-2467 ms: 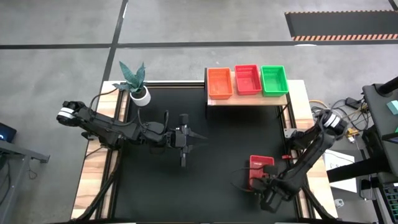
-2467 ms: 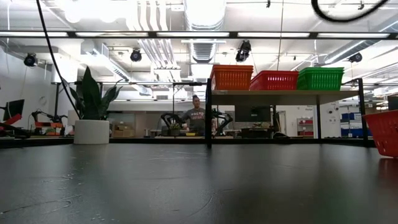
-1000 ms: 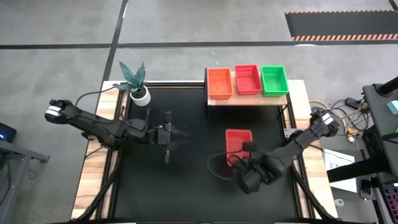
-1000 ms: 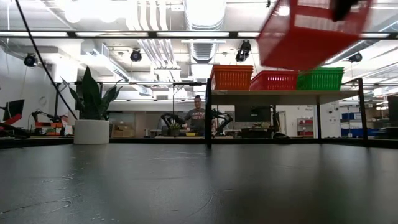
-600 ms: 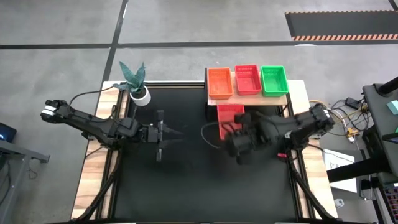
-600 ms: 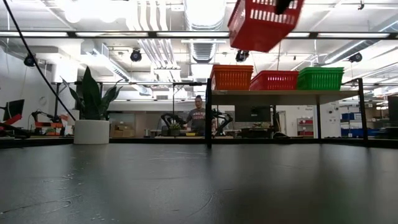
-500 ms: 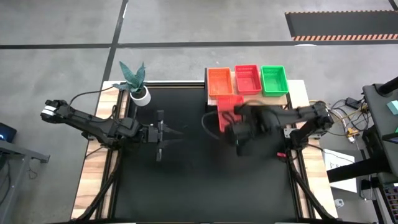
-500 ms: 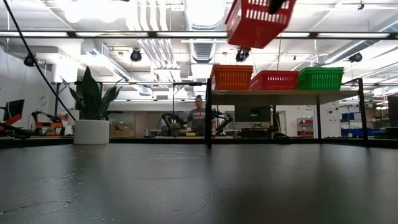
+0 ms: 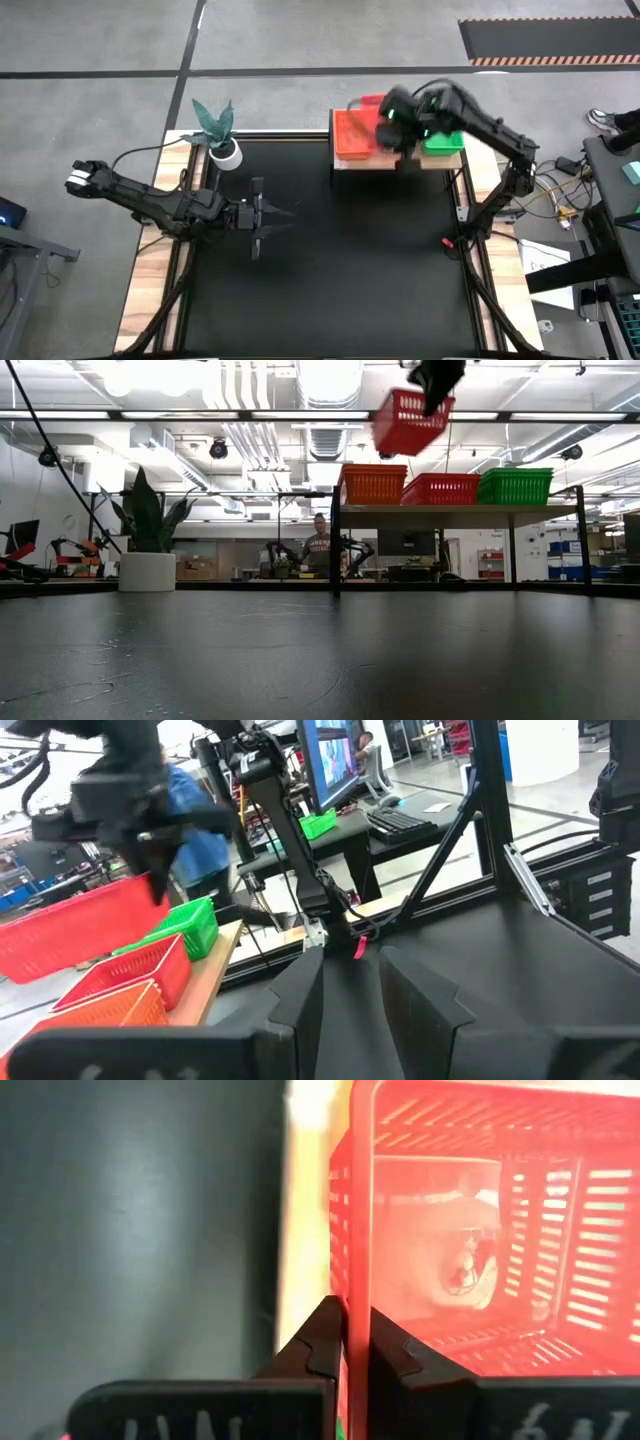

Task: Stack baskets on shelf by color
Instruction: Stack the red bin on the other red bins on the shelf

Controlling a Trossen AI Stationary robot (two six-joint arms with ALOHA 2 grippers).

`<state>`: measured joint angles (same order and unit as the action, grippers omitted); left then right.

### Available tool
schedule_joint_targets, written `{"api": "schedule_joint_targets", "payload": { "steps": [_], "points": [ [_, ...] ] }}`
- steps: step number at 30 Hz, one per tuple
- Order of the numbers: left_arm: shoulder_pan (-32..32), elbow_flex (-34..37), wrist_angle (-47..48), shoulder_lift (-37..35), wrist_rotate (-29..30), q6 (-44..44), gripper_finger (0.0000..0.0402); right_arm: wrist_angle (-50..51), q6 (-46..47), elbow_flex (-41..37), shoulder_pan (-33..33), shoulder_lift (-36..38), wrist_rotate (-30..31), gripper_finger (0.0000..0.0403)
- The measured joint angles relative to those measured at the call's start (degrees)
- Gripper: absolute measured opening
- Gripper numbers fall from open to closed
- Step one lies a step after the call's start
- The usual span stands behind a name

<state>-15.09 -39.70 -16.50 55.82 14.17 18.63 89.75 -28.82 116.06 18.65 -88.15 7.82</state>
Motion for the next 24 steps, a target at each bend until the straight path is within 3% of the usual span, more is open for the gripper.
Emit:
{"api": "schedule_joint_targets", "payload": {
  "steps": [5,9,24],
  "points": [
    [0.00,0.01,-0.01,-0.01,0.01,1.32,0.0086,-0.11,-4.40,-1.46,13.22,0.71,-6.84,0.0008],
    [0.00,0.01,-0.03,-0.16,0.01,1.79,0.0086,-0.38,-6.52,-3.68,19.43,0.69,-11.47,0.0008],
    [0.00,-0.01,-0.10,-0.75,0.01,4.40,0.0086,-3.81,-8.85,-14.40,21.80,0.82,-7.68,0.0008]
  ]
}}
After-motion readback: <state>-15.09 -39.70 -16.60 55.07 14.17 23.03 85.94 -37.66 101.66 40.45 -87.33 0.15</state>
